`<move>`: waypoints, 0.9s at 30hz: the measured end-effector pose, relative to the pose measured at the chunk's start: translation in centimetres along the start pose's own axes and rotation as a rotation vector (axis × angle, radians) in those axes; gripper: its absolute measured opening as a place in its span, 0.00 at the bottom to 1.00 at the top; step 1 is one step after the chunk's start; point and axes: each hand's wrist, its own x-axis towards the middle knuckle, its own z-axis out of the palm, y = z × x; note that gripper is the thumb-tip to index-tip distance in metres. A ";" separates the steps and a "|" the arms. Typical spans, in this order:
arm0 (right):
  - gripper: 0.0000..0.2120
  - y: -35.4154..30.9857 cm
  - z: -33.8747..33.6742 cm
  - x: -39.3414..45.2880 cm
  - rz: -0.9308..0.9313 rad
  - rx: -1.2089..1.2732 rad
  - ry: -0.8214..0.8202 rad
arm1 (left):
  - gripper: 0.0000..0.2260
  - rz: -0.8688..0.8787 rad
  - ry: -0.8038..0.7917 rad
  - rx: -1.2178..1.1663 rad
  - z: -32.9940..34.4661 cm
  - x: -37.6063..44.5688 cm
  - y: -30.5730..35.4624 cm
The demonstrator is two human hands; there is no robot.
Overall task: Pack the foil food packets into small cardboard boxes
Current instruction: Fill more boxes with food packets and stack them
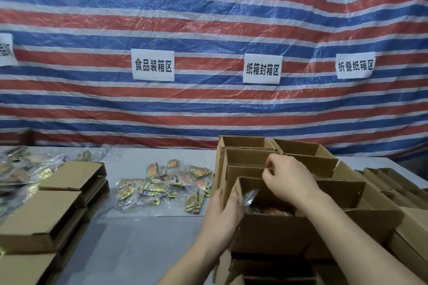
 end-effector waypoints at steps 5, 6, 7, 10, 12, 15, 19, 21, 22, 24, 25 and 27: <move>0.02 -5.6 -0.5 1.1 -0.148 0.159 -0.006 | 0.20 0.020 0.098 0.028 -5.6 0.7 0.2; 0.03 -7.1 -0.1 1.3 -0.168 0.199 -0.025 | 0.17 0.030 0.117 0.035 -7.1 0.8 0.0; 0.03 -8.6 0.3 1.5 -0.184 0.232 -0.049 | 0.15 0.040 0.137 0.039 -8.6 0.8 -0.3; 0.04 -13.4 2.0 2.1 -0.227 0.261 -0.110 | 0.08 0.026 0.206 0.028 -13.4 0.6 -1.3; 0.06 -16.7 3.2 2.6 -0.255 0.261 -0.137 | 0.06 0.004 0.253 0.019 -16.7 0.8 -2.1; 0.07 -21.2 5.1 3.2 -0.279 0.286 -0.191 | 0.05 -0.011 0.311 0.025 -21.3 1.4 -3.4; 0.08 -26.0 6.9 3.9 -0.305 0.313 -0.220 | 0.06 -0.029 0.359 0.067 -26.9 2.7 -5.0; 0.09 -28.1 8.0 4.2 -0.310 0.314 -0.241 | 0.08 -0.039 0.372 0.107 -29.9 3.7 -5.9; 0.08 -29.2 8.6 4.2 -0.307 0.316 -0.254 | 0.08 -0.042 0.375 0.125 -31.4 4.0 -6.4; 0.08 -31.0 9.8 4.2 -0.295 0.323 -0.278 | 0.08 -0.051 0.374 0.169 -34.3 4.5 -7.7; 0.09 -31.8 10.6 4.1 -0.290 0.327 -0.284 | 0.07 -0.065 0.371 0.188 -35.7 4.5 -8.5; 0.10 -33.8 12.3 3.6 -0.295 0.324 -0.304 | 0.07 -0.117 0.373 0.245 -38.6 4.1 -10.5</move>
